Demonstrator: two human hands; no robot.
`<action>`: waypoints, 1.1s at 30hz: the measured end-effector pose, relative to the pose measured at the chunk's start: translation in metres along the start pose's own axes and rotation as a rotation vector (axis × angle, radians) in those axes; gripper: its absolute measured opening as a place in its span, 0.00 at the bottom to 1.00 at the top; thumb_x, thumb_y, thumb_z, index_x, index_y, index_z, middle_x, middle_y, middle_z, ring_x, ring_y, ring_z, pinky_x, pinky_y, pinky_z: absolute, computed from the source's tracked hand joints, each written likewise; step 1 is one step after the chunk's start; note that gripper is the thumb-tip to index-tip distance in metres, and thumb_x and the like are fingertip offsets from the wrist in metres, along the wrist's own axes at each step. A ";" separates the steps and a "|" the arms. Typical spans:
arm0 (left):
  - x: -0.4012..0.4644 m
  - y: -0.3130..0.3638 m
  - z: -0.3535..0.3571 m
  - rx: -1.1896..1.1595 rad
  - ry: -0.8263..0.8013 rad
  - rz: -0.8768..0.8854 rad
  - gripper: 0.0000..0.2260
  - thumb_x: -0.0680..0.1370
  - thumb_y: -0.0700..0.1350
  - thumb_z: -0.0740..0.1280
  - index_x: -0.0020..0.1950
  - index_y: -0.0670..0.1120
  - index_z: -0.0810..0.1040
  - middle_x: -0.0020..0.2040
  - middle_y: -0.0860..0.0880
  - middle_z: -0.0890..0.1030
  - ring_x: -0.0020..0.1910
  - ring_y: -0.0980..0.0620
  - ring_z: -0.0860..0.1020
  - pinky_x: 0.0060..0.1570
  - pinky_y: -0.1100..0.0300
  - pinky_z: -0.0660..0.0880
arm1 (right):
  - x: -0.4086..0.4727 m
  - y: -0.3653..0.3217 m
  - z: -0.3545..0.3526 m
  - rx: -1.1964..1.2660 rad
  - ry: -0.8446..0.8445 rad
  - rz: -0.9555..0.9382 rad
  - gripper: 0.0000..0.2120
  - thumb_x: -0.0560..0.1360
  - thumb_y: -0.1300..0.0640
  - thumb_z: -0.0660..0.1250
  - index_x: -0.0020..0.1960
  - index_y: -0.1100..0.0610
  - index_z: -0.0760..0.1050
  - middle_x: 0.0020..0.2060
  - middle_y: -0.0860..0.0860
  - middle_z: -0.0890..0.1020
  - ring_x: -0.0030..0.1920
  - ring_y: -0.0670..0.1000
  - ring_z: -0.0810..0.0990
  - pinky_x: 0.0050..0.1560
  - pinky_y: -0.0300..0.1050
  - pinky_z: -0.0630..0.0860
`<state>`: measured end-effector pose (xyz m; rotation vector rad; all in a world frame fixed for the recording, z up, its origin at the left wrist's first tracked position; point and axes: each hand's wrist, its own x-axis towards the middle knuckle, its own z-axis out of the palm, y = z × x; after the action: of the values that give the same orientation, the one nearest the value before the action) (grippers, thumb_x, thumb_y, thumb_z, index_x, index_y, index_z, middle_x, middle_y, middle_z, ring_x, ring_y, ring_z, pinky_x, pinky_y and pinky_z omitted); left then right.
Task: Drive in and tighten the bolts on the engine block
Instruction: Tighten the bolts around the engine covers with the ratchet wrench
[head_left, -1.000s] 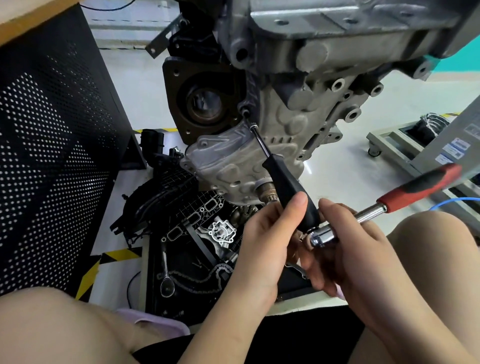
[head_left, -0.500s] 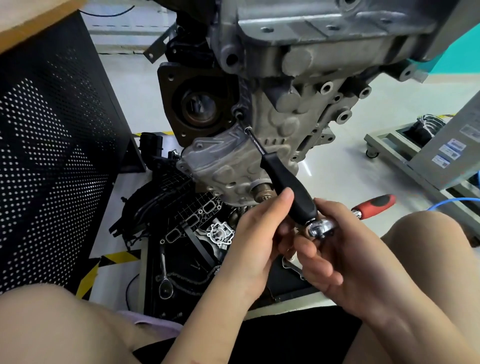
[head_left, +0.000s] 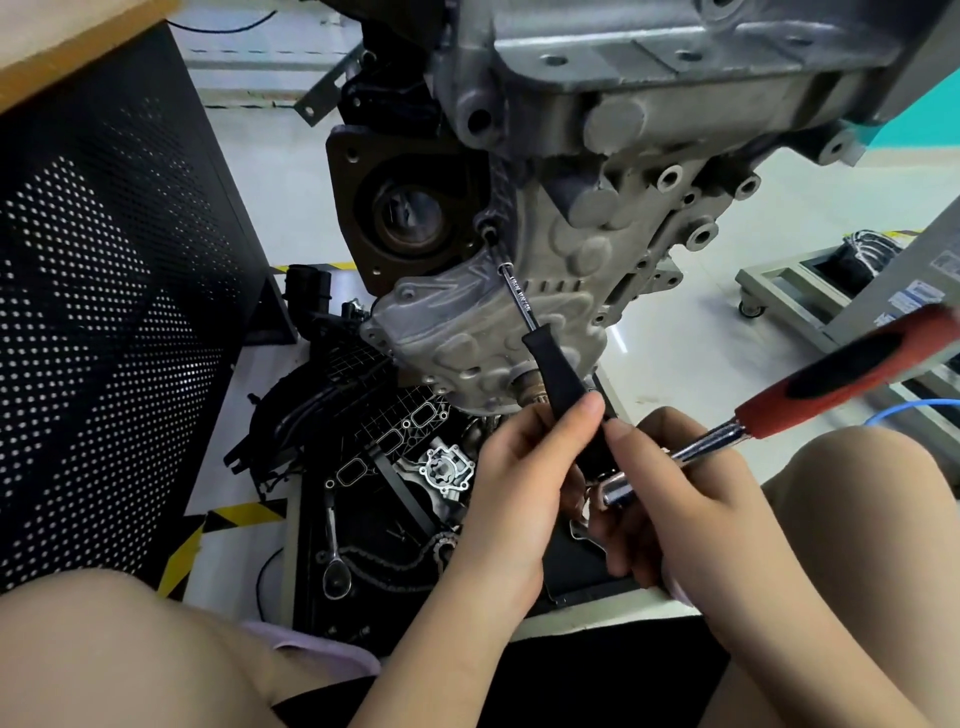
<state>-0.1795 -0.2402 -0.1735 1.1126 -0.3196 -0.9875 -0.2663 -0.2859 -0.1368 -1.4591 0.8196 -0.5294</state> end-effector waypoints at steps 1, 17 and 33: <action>-0.001 0.002 -0.001 0.001 -0.025 0.002 0.17 0.65 0.54 0.74 0.42 0.42 0.77 0.33 0.43 0.71 0.27 0.49 0.67 0.25 0.62 0.64 | 0.000 0.000 0.000 0.049 -0.025 0.033 0.13 0.70 0.49 0.65 0.27 0.49 0.73 0.20 0.55 0.74 0.16 0.51 0.69 0.17 0.33 0.60; -0.001 0.006 0.007 -0.010 -0.050 -0.027 0.20 0.60 0.55 0.68 0.40 0.40 0.73 0.23 0.50 0.72 0.17 0.54 0.67 0.20 0.67 0.64 | 0.004 0.003 -0.003 0.079 0.001 0.041 0.20 0.77 0.51 0.59 0.26 0.51 0.74 0.20 0.54 0.74 0.16 0.52 0.68 0.18 0.33 0.61; -0.004 0.012 0.007 -0.060 -0.114 -0.037 0.13 0.59 0.57 0.68 0.24 0.48 0.73 0.20 0.52 0.68 0.16 0.54 0.67 0.22 0.65 0.65 | 0.007 0.000 -0.009 0.422 -0.268 0.301 0.17 0.62 0.45 0.62 0.31 0.58 0.80 0.20 0.54 0.71 0.15 0.46 0.66 0.14 0.30 0.60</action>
<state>-0.1800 -0.2403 -0.1592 1.0134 -0.3604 -1.0887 -0.2688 -0.2971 -0.1373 -0.9704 0.6498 -0.2499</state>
